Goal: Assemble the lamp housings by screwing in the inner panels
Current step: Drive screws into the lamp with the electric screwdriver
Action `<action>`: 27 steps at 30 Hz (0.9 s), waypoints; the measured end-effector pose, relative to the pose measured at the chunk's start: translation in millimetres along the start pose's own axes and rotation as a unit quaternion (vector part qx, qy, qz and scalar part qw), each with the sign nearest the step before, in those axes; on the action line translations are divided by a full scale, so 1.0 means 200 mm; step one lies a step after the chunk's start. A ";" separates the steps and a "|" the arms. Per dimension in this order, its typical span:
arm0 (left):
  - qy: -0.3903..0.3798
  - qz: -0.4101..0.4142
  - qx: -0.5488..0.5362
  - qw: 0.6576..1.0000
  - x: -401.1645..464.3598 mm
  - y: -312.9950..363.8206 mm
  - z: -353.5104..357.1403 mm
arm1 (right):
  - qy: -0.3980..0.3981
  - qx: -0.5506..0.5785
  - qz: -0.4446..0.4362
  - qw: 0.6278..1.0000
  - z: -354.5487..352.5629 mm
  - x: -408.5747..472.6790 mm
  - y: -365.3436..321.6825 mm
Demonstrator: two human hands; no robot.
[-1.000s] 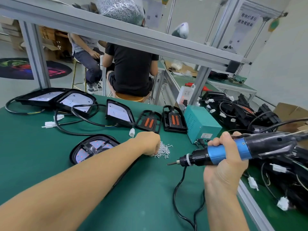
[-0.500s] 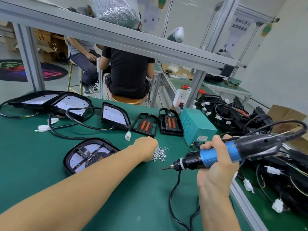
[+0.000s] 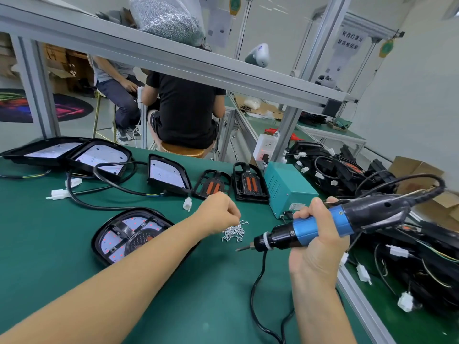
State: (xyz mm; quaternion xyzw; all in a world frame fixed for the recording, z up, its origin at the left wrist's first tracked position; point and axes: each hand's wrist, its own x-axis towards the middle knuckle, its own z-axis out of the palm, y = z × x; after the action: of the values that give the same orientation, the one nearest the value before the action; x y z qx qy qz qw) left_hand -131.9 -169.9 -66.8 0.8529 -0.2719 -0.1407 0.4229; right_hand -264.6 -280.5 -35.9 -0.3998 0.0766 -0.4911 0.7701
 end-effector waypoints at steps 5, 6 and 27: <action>-0.012 -0.110 -0.453 0.885 -0.10 0.01 -0.07 | -0.054 -0.062 0.032 0.996 0.05 0.03 0.02; -0.017 -0.119 -0.505 0.855 -0.12 0.01 -0.08 | -0.078 -0.085 0.042 0.992 0.08 0.03 0.03; -0.032 -0.114 -0.738 0.664 -0.26 -0.04 -0.23 | -0.221 -0.281 0.076 0.931 0.35 -0.09 0.31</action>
State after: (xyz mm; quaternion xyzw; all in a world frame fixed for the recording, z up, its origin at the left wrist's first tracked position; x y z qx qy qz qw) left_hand -150.5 -105.9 -44.8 0.2804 0.0074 -0.3699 0.8857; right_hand -194.6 -215.5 -36.9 -0.6915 0.0691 -0.2885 0.6587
